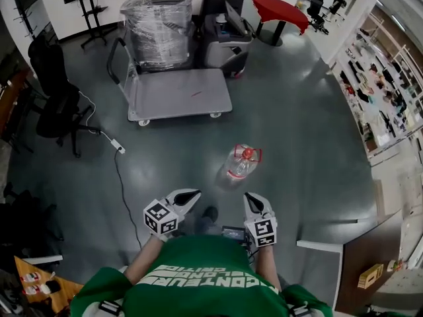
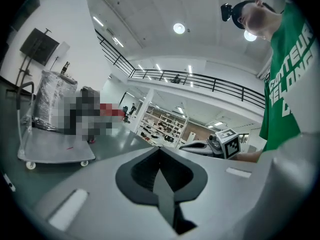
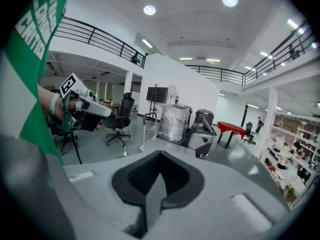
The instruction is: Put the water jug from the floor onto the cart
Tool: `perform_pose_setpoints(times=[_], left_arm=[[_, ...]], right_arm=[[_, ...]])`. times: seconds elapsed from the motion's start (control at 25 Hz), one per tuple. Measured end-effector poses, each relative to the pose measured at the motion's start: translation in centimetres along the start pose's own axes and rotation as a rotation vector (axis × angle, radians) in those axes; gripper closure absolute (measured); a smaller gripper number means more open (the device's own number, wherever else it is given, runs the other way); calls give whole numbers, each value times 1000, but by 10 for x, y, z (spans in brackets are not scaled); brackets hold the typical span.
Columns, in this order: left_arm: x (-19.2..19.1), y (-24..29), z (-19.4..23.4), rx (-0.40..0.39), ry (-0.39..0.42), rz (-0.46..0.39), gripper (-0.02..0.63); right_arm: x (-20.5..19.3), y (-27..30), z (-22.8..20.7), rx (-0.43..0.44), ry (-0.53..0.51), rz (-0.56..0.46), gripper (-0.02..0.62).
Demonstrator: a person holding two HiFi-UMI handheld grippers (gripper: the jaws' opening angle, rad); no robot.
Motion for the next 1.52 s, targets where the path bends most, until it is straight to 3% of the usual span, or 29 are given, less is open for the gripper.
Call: perform_pose_setpoints(times=[0.4,0.56,0.68,0.96,1.32,1.52], left_arm=[[51,93,39,10,60,9,597],[46,106,53,48,33,29,597],[45,110,65,54,13,44,597],[52,132,112,22,-32,56,597],[93,168,200,-107,-67,75,597],[122,169,257,-123,-65,72,597]], right_arm=[[2,44,-112,-34,60,-39,601],[-5,53,-136,-32,178,-63,603],[-15,63,-146,-31,248,-28,602],[-12,106,-154,-35,237,52,601],[27,171,-171,-94,244,123,602],[66,222,-176,-101,212,121,601]])
Point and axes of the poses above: the fingertips, and each gripper's own axes: y forward along the fingers, z to its left, x out of its top, the point moved 7 cm from there along -y, backward along the fingers, and after that the axes turned 1 degree about y, right-handed, at the moved point
